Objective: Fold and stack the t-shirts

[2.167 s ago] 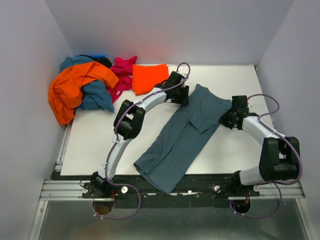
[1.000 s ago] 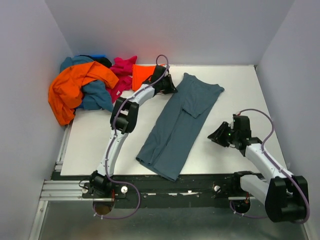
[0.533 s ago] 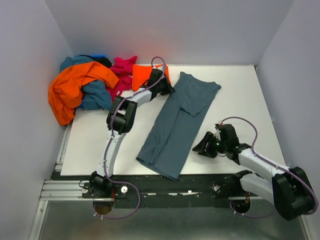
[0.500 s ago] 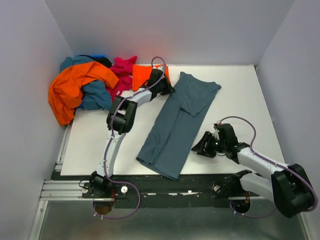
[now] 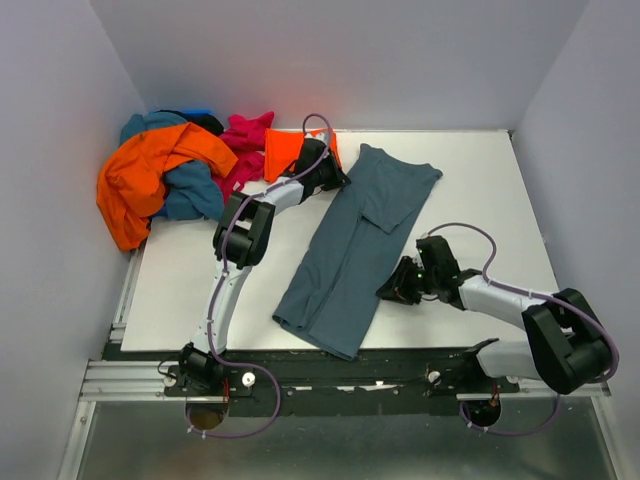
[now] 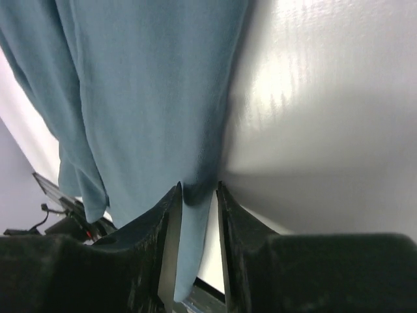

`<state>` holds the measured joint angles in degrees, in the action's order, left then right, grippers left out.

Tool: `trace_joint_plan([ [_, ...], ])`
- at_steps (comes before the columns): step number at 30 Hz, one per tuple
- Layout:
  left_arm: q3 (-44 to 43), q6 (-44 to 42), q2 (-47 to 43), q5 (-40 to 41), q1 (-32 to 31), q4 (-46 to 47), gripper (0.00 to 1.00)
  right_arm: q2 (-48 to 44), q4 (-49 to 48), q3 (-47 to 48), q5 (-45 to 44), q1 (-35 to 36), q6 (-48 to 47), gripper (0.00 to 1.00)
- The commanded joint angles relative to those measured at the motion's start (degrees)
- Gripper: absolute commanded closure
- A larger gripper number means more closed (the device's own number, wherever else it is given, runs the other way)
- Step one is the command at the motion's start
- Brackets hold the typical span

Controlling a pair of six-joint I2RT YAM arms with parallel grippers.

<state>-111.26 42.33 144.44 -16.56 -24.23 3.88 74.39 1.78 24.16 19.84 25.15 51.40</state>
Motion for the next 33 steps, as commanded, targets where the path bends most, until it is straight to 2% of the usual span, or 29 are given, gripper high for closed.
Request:
trace_joint_plan([
  [1,1.7,0.7,-2.6,2.1,0.1,1.5,1.0,1.5,1.3,1.3,-3.6,0.3,-0.5,0.69],
  [4,2.5,1.1,-3.1,2.7,0.1,2.1,1.0,2.1,4.5,3.1,-5.1,0.3,-1.4,0.94],
  [5,3.1,1.4,-3.4,2.8,0.1,2.6,1.0,2.1,6.0,4.0,-6.5,0.3,-1.8,0.99],
  [8,6.7,4.2,-4.5,4.2,0.1,5.1,1.0,1.6,10.4,6.3,-10.2,-0.3,-3.8,0.99],
  [12,13.6,9.4,-6.9,7.7,-0.9,11.1,1.0,2.2,14.1,8.6,-10.3,-4.2,-7.1,0.99],
  [17,14.1,10.4,-7.8,13.9,-4.1,11.8,1.0,1.7,16.7,9.1,-9.5,-11.3,-12.3,0.99],
  [24,9.1,15.3,-4.8,21.7,-7.1,12.4,1.0,4.7,19.5,11.3,-9.4,-19.3,-18.8,0.99],
  [29,7.1,20.2,-3.3,29.6,-8.3,13.7,1.0,5.3,20.8,14.9,-11.8,-22.3,-19.3,0.99],
  [33,-1.6,18.9,0.8,31.0,-8.3,9.6,1.0,5.3,20.6,15.6,-12.5,-22.7,-19.2,0.91],
])
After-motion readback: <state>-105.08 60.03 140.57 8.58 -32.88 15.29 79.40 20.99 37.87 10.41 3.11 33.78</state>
